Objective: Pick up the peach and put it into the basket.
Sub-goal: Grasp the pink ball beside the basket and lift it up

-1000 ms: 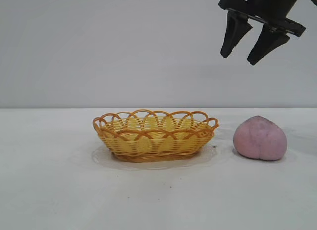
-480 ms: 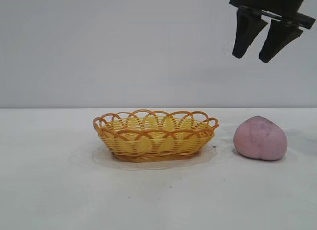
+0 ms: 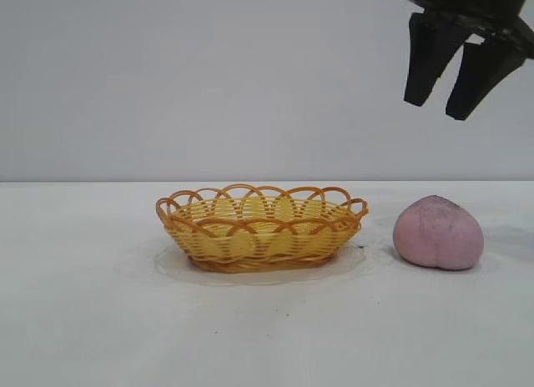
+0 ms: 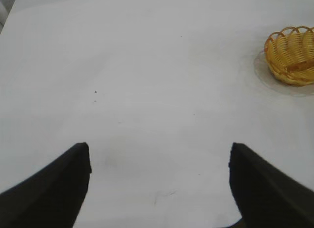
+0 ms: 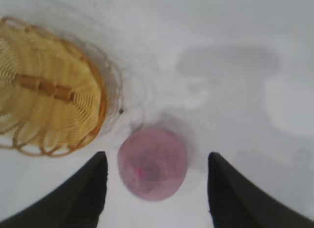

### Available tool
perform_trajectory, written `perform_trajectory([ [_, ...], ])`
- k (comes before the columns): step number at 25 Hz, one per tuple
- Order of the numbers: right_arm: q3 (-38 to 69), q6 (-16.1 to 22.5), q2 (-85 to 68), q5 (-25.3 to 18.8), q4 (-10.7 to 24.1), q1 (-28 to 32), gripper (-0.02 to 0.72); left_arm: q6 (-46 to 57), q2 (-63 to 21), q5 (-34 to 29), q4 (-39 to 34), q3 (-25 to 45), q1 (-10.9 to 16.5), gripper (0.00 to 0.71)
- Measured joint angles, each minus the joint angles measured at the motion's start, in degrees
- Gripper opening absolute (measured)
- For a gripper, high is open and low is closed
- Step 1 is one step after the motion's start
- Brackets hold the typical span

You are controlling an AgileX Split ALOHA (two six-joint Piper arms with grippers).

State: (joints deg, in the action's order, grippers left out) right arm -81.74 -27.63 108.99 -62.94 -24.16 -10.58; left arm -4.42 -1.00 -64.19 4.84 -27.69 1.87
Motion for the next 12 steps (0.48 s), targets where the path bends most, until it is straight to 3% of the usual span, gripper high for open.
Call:
perform_trajectory([
  [12,0.0,0.0,8.5,-1.6,-0.91,0.0,0.42,0.0,0.0,0.0,0.0,0.0,0.0,0.54],
])
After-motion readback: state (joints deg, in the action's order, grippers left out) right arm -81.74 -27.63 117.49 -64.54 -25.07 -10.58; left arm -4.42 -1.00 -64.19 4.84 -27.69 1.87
